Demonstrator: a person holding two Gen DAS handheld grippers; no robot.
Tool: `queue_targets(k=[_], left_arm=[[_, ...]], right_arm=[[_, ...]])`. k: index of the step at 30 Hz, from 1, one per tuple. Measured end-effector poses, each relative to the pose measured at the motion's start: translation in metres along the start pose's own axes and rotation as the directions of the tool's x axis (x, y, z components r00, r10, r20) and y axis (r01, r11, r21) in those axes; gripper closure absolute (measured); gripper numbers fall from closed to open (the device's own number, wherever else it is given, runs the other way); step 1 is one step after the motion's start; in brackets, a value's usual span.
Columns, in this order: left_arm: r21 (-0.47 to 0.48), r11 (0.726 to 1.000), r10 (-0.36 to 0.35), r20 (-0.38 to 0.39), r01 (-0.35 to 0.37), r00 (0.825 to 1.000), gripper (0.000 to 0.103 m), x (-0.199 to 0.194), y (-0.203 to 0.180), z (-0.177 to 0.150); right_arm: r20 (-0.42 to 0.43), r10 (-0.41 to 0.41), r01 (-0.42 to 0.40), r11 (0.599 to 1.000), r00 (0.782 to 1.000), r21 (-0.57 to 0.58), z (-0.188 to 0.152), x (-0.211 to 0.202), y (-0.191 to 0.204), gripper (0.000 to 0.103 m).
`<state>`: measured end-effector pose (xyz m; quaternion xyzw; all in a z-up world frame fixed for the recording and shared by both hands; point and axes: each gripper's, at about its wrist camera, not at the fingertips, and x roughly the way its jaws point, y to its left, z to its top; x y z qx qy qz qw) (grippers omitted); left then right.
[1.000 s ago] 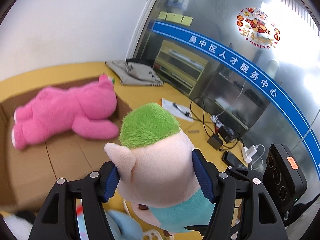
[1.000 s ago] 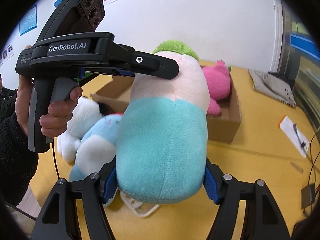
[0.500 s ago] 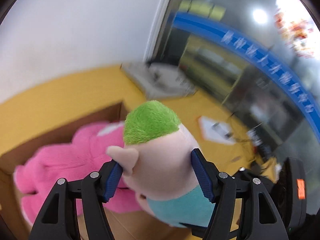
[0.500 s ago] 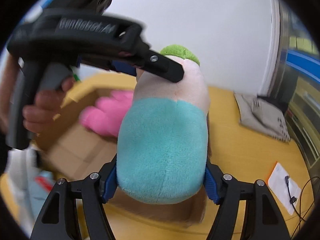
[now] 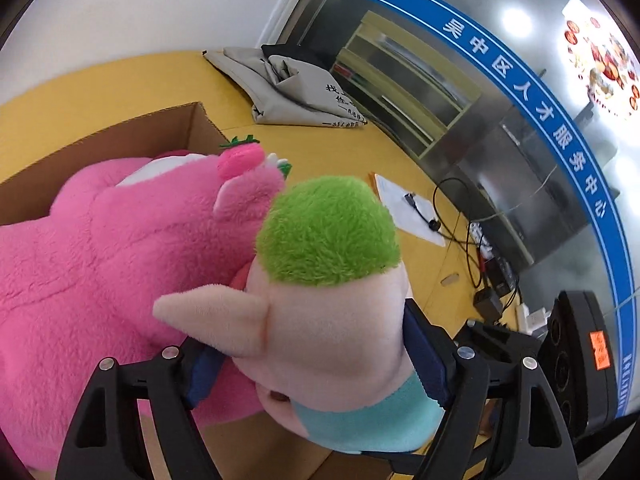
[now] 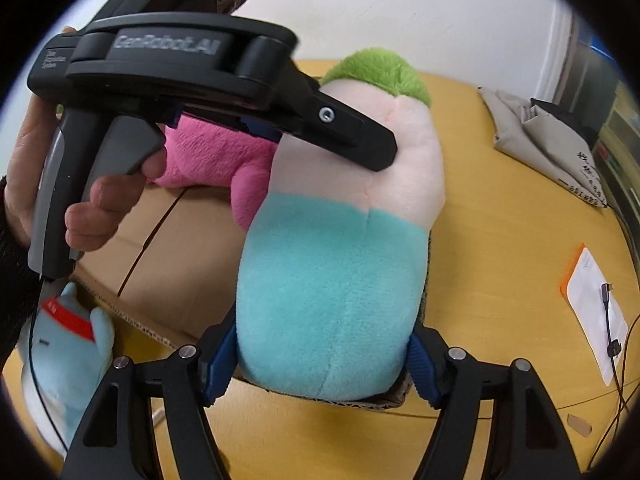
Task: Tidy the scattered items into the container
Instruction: 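Carry the pig plush with both grippers and lower it into the box, then open both grippers to release the pig beside the pink bear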
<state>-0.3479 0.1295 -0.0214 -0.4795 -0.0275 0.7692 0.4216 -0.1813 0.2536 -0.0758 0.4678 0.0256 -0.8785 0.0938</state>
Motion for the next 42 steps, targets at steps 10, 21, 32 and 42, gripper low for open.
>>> queue_targets(k=[10, 21, 32, 42], left_arm=[[0.061, 0.991, 0.105, 0.226, -0.121, 0.969, 0.019, -0.066, -0.016, 0.032], [0.096, 0.959, 0.264, 0.041, -0.267, 0.964, 0.033, 0.043, 0.01, 0.032], [0.126, 0.908, 0.396, 0.062, -0.4, 0.916, 0.022, 0.035, -0.017, 0.032], [-0.052, 0.917, 0.391, 0.315, -0.395, 0.865, 0.0, -0.195, -0.064, -0.081]], right_arm=[[0.028, 0.053, -0.052, 0.998, 0.998, -0.043, -0.013, -0.029, -0.002, 0.025], [0.175, 0.087, -0.096, 0.995, 0.981, 0.042, -0.008, -0.062, -0.015, 0.025], [0.106, 0.048, -0.057, 0.995, 0.993, 0.082, 0.011, -0.009, -0.008, 0.046], [0.309, 0.077, -0.157, 0.957, 0.948, 0.244, -0.041, -0.109, 0.008, 0.021]])
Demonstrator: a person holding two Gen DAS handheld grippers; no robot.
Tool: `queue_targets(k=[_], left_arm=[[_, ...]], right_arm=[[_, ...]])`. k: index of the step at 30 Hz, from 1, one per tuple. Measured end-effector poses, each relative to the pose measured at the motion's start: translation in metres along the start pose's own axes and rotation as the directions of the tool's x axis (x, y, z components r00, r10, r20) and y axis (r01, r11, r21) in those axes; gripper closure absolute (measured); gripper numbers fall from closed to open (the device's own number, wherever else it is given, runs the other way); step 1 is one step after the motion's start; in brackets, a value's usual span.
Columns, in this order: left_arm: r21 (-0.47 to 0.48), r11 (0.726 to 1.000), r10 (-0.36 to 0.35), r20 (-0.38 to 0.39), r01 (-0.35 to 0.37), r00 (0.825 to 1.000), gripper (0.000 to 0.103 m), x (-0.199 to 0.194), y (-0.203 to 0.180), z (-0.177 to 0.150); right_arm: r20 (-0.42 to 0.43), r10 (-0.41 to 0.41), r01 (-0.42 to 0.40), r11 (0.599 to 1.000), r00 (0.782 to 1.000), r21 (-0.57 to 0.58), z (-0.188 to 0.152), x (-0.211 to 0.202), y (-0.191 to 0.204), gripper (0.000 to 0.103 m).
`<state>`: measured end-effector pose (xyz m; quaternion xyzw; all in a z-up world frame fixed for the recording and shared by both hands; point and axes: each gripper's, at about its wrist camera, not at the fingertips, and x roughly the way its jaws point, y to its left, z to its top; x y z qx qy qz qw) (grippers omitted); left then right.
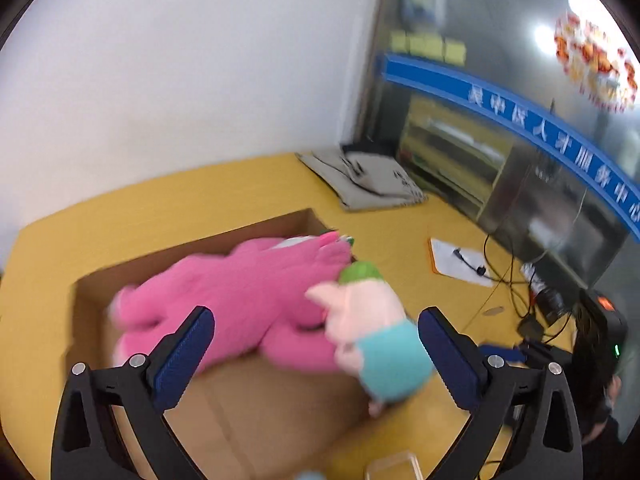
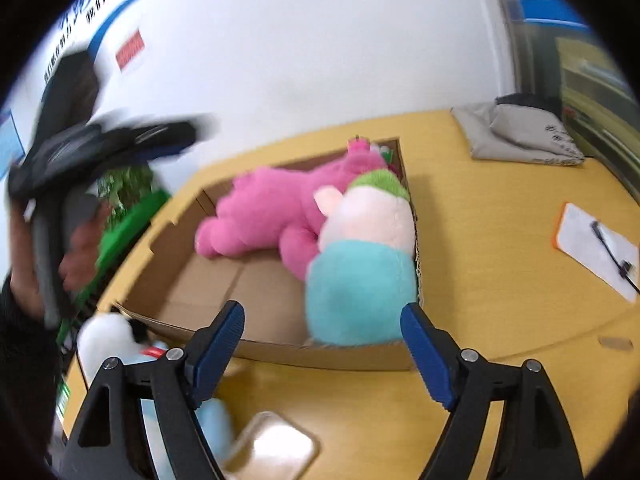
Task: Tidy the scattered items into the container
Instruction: 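Open both grippers to release the pig beside the pink bear, then close the left gripper on the blue cat while the right gripper grips it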
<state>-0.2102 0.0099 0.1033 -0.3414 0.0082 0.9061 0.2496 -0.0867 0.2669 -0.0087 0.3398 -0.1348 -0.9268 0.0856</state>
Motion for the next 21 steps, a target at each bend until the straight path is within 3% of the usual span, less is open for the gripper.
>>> queue_targets(k=[4, 9, 15, 21], left_arm=[[-0.036, 0.993, 0.115, 0.014, -0.114, 0.993, 0.0, -0.073, 0.0, -0.062], [-0.114, 0.982, 0.148, -0.001, -0.148, 0.989, 0.0, -0.12, -0.001, -0.146], [-0.217, 0.967, 0.133, -0.028, -0.136, 0.991, 0.0, -0.126, 0.008, -0.208], [-0.212, 0.975, 0.064, -0.044, -0.072, 0.997, 0.0, -0.114, 0.006, -0.224]], right_arm=[[0.063, 0.004, -0.003, 1.0, 0.998, -0.025, -0.018, -0.033, 0.029, 0.02], [0.028, -0.02, 0.023, 0.996, 0.999, -0.088, -0.048, -0.047, 0.061, 0.02], [-0.019, -0.047, 0.044, 0.991, 0.999, -0.125, -0.082, -0.057, 0.083, 0.02], [-0.067, -0.056, 0.045, 0.988, 0.996, -0.149, -0.107, -0.055, 0.096, 0.021]])
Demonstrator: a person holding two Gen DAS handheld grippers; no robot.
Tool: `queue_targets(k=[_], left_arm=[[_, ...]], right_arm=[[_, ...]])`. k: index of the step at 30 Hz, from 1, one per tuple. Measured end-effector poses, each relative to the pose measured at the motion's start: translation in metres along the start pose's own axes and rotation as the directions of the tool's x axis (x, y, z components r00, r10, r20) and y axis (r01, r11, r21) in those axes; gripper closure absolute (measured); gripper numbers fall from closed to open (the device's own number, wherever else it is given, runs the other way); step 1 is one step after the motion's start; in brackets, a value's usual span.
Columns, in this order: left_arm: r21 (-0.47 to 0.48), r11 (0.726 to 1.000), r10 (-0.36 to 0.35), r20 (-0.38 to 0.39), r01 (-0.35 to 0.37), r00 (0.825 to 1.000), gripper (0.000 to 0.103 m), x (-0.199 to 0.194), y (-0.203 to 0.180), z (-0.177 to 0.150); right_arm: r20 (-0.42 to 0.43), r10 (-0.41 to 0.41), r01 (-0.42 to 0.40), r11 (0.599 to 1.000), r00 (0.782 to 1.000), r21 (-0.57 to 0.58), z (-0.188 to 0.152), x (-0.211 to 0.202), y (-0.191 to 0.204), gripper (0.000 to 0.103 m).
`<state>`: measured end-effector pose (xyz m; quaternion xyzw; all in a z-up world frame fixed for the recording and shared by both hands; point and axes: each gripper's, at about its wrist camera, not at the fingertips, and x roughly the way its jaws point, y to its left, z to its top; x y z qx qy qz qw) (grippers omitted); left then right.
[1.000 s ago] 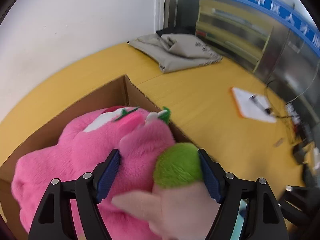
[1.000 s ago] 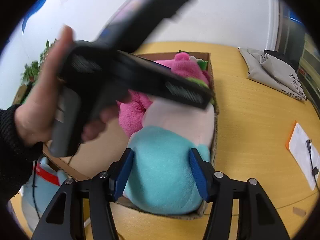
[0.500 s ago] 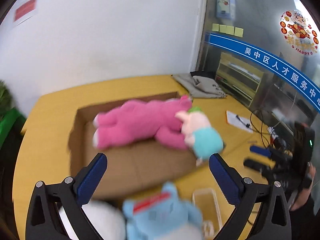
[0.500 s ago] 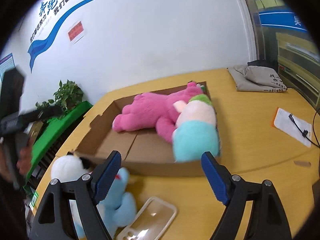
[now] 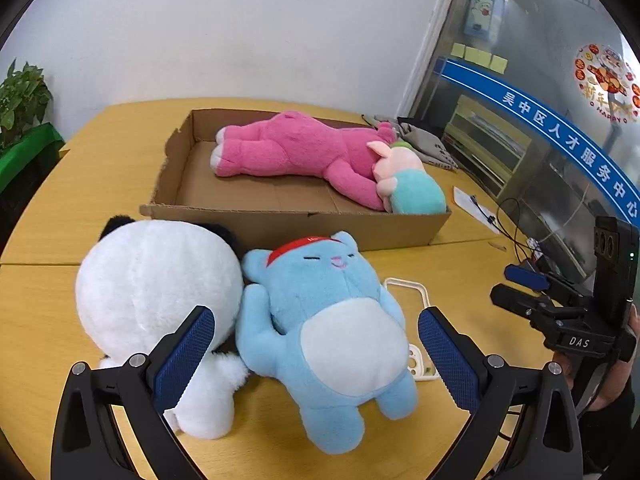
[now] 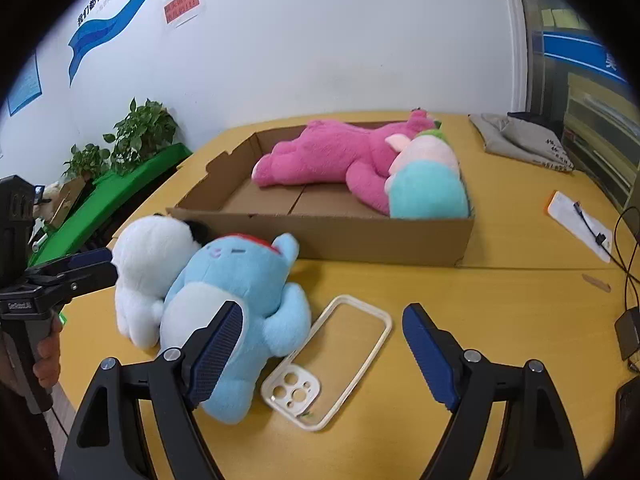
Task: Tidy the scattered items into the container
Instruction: 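Close the left gripper on the blue cat while the right gripper grips it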
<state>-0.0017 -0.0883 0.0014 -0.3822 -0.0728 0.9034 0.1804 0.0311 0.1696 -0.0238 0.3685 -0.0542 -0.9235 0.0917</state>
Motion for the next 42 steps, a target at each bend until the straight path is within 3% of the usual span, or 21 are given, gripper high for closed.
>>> queue_targets(k=[12, 15, 24, 30, 33, 38, 42], left_arm=[[-0.025, 0.986, -0.168, -0.1, 0.166, 0.981, 0.0, 0.047, -0.003, -0.007], [-0.008, 0.986, -0.168, -0.129, 0.169, 0.977, 0.0, 0.058, 0.001, -0.007], [-0.132, 0.979, -0.173, -0.165, 0.152, 0.971, 0.002, 0.07, 0.052, -0.017], [-0.086, 0.988, -0.139, -0.181, 0.126, 0.974, 0.002, 0.075, 0.05, -0.021], [-0.09, 0.987, -0.149, -0.184, 0.134, 0.972, 0.002, 0.078, 0.049, -0.022], [-0.103, 0.977, -0.202, -0.191, 0.185, 0.961, 0.004, 0.084, 0.038, -0.025], [-0.135, 0.966, -0.241, -0.176, 0.219, 0.954, 0.006, 0.084, 0.04, -0.023]], right_arm=[[-0.119, -0.021, 0.031, 0.996, 0.993, 0.078, -0.015, 0.04, -0.008, 0.021], [-0.145, -0.024, 0.037, 0.996, 0.989, 0.086, -0.015, 0.049, -0.013, 0.021], [-0.217, 0.039, -0.018, 0.995, 0.975, 0.098, -0.02, 0.073, -0.01, 0.021], [-0.242, 0.084, -0.055, 0.991, 0.967, 0.122, -0.018, 0.088, -0.004, 0.022], [-0.267, 0.077, -0.051, 0.994, 0.961, 0.1, -0.019, 0.098, 0.003, 0.025], [-0.294, 0.095, -0.063, 0.991, 0.951, 0.116, -0.022, 0.11, 0.003, 0.045], [-0.308, 0.107, -0.07, 0.989, 0.946, 0.128, -0.021, 0.117, -0.003, 0.047]])
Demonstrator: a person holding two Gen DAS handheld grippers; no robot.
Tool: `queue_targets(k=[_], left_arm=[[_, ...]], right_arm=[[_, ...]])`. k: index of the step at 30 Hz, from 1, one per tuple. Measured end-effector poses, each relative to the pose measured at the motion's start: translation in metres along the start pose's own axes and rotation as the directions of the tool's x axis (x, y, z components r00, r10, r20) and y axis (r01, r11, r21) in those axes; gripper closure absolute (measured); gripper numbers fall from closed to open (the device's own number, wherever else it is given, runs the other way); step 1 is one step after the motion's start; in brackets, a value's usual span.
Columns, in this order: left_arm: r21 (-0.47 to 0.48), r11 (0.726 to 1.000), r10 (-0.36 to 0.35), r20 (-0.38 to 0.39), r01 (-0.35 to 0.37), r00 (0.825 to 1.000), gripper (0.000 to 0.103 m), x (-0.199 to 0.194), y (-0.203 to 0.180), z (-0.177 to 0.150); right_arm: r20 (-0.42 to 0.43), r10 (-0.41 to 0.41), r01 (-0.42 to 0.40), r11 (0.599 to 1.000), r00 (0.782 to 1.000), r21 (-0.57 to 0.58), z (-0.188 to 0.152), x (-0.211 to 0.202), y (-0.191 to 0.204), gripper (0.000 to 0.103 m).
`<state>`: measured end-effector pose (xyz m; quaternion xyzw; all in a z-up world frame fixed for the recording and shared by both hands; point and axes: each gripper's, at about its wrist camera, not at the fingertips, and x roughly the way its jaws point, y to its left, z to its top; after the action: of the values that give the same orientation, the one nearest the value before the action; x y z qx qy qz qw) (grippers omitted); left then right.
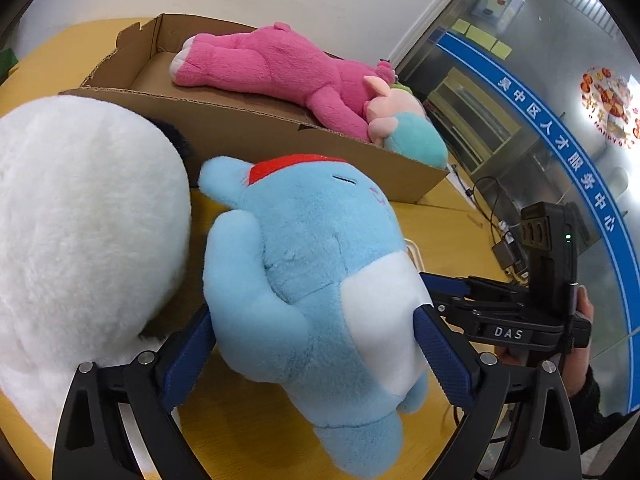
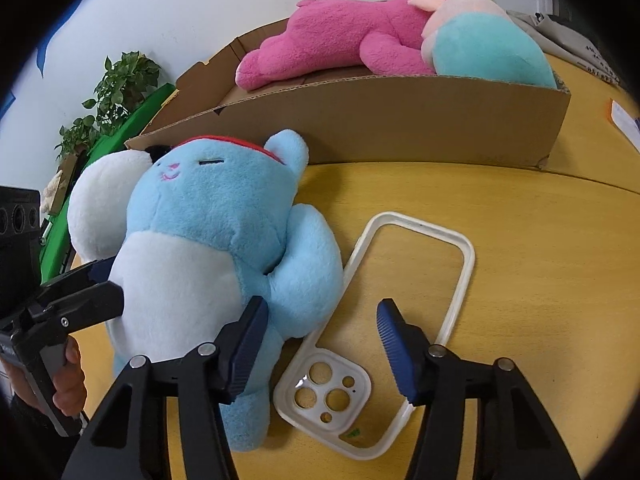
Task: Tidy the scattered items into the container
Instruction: 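Close the left gripper on the blue cat while the right gripper grips it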
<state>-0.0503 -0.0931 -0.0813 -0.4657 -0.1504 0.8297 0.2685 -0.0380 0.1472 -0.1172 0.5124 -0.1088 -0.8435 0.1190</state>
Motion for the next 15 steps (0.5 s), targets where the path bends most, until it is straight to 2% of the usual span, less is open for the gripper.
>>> queue_targets(k=[2, 4, 5, 7, 9, 12, 15], left_arm=[[-0.031, 0.999, -0.025, 0.012, 0.025, 1.0, 0.012, -0.005, 0.007, 0.002], [-0.073, 0.996, -0.052, 0.028, 0.054, 0.998, 0.029, -0.012, 0.018, 0.002], [-0.101, 0.993, -0.062, 0.039, 0.065, 0.997, 0.034, -0.016, 0.025, 0.002], [-0.136, 0.989, -0.051, 0.039, 0.056, 0.998, 0.053, -0.017, 0.032, 0.002], [-0.155, 0.988, -0.012, 0.02, 0.015, 1.0, 0.067, -0.013, 0.038, 0.002], [-0.162, 0.987, -0.009, 0.006, 0.01, 1.0, 0.068, -0.011, 0.039, 0.002], [-0.157, 0.988, -0.005, -0.003, 0.004, 1.0, 0.068, -0.007, 0.035, 0.001]], right_arm=[[0.003, 0.017, -0.017, 1.0, 1.0, 0.01, 0.005, -0.002, -0.005, 0.047], [0.001, 0.027, -0.027, 1.0, 1.0, 0.01, 0.013, -0.002, -0.01, 0.047], [-0.009, 0.031, -0.031, 1.0, 0.999, 0.0, 0.016, 0.001, -0.01, 0.047], [-0.03, 0.023, -0.024, 1.0, 0.999, -0.014, 0.022, 0.01, -0.008, 0.047], [-0.037, 0.018, -0.02, 0.999, 0.999, -0.044, 0.026, 0.017, -0.001, 0.047], [-0.053, -0.045, 0.039, 0.993, 0.998, -0.115, 0.029, 0.03, 0.008, 0.049], [-0.068, -0.034, 0.025, 0.991, 0.997, -0.133, 0.032, 0.034, 0.006, 0.05]])
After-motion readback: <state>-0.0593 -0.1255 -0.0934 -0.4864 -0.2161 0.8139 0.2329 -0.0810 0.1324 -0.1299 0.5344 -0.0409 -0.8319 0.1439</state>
